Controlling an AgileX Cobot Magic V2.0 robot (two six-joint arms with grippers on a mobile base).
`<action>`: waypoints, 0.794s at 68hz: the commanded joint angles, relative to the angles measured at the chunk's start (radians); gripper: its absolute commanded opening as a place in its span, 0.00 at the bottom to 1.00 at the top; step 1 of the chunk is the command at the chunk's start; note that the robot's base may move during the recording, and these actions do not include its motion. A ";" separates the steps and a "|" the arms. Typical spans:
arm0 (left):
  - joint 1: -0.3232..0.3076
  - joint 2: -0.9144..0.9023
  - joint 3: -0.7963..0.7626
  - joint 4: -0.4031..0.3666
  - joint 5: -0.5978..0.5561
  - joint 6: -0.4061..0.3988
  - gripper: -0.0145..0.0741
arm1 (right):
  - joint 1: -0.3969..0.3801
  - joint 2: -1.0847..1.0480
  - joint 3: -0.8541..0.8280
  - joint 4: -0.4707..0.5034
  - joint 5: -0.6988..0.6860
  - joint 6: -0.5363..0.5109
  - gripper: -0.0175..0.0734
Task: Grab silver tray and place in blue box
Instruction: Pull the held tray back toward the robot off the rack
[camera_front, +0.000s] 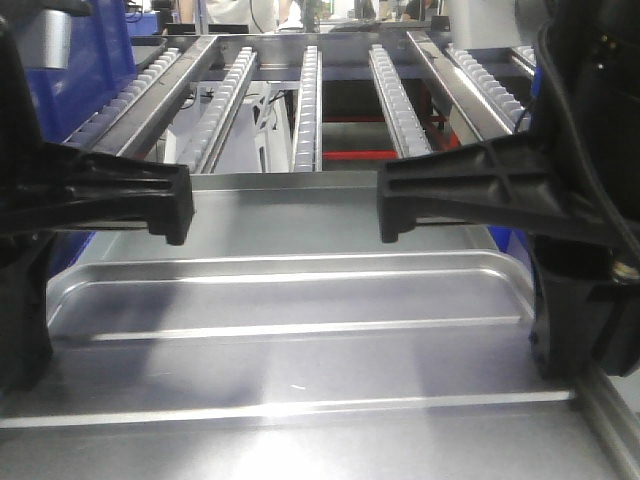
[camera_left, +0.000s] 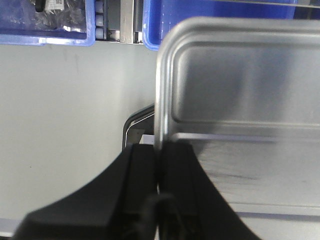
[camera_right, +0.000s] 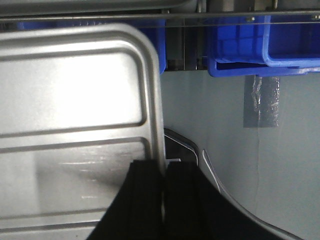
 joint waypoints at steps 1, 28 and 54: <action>-0.016 -0.034 -0.039 -0.009 -0.026 0.000 0.06 | 0.004 -0.035 -0.029 -0.044 -0.054 0.012 0.26; -0.016 -0.034 -0.069 0.007 -0.002 0.002 0.06 | 0.004 -0.035 -0.029 -0.044 -0.052 0.012 0.26; -0.016 -0.034 -0.069 0.007 0.012 0.002 0.06 | 0.004 -0.035 -0.029 -0.044 -0.052 0.012 0.26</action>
